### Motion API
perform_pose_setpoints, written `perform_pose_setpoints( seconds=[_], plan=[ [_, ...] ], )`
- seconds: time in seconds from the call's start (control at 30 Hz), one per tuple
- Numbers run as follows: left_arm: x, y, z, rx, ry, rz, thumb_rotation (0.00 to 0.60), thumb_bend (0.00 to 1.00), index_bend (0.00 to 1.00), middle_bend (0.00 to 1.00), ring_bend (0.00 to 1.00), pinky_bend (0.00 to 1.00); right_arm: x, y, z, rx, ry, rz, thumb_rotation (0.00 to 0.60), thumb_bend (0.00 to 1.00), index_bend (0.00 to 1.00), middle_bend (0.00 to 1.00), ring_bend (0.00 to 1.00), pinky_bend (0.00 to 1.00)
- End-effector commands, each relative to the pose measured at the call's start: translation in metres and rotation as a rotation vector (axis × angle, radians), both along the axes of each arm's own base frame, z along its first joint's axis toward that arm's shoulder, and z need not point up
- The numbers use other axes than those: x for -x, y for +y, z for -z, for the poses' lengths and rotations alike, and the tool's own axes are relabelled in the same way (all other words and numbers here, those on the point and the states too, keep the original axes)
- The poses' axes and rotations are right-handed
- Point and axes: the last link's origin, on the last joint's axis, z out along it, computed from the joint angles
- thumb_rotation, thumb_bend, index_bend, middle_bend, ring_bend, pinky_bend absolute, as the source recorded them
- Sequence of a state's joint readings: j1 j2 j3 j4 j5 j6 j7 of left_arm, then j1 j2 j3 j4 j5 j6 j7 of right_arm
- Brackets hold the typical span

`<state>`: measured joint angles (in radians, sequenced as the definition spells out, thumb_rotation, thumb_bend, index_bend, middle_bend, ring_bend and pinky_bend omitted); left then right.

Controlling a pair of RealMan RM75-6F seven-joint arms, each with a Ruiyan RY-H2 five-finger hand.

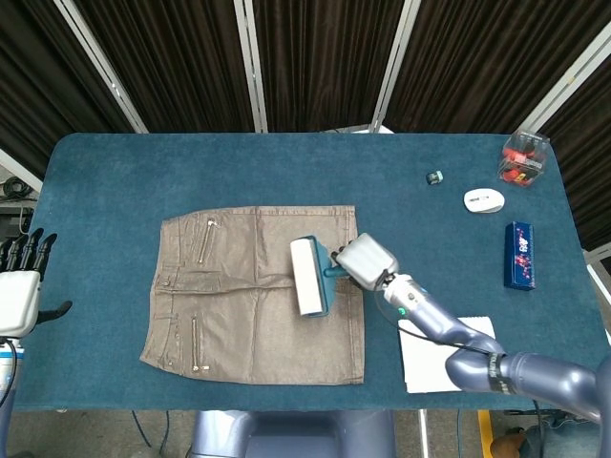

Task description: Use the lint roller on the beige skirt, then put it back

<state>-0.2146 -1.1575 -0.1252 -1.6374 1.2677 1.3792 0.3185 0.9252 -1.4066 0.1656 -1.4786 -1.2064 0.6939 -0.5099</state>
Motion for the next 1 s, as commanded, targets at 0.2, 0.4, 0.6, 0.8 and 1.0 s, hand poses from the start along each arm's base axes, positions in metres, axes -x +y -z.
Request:
perform_pose_setpoints(
  seconds=[0.2, 0.4, 0.6, 0.8, 1.0],
  plan=[
    [0.0, 0.0, 0.0, 0.004, -0.001, 0.002, 0.6, 0.0, 0.0, 0.0, 0.0, 0.0, -0.018, 0.018, 0.035, -0.046, 0.035, -0.026, 0.6, 0.76, 0.57, 0.63, 0.54, 0.55],
    [0.0, -0.001, -0.001, 0.003, -0.004, 0.003, 0.6, 0.0, 0.0, 0.0, 0.0, 0.0, -0.016, 0.024, 0.05, -0.034, 0.086, -0.036, 0.6, 0.76, 0.57, 0.63, 0.55, 0.55],
    [0.0, -0.001, 0.0, 0.004, -0.002, 0.001, 0.6, 0.0, 0.0, 0.0, 0.0, 0.0, 0.005, 0.021, 0.048, 0.051, 0.181, -0.033, 0.6, 0.76, 0.58, 0.63, 0.55, 0.56],
    [-0.001, -0.001, 0.002, 0.011, 0.003, 0.002, 0.6, 0.0, 0.0, 0.0, 0.0, 0.0, 0.034, 0.014, 0.033, 0.118, 0.254, -0.002, 0.6, 0.76, 0.58, 0.63, 0.55, 0.56],
    [-0.002, -0.001, 0.005, 0.019, 0.004, 0.003, 0.6, 0.0, 0.0, 0.0, 0.0, 0.0, 0.052, 0.011, 0.015, 0.156, 0.283, 0.02, 0.6, 0.77, 0.58, 0.64, 0.56, 0.56]
  ],
)
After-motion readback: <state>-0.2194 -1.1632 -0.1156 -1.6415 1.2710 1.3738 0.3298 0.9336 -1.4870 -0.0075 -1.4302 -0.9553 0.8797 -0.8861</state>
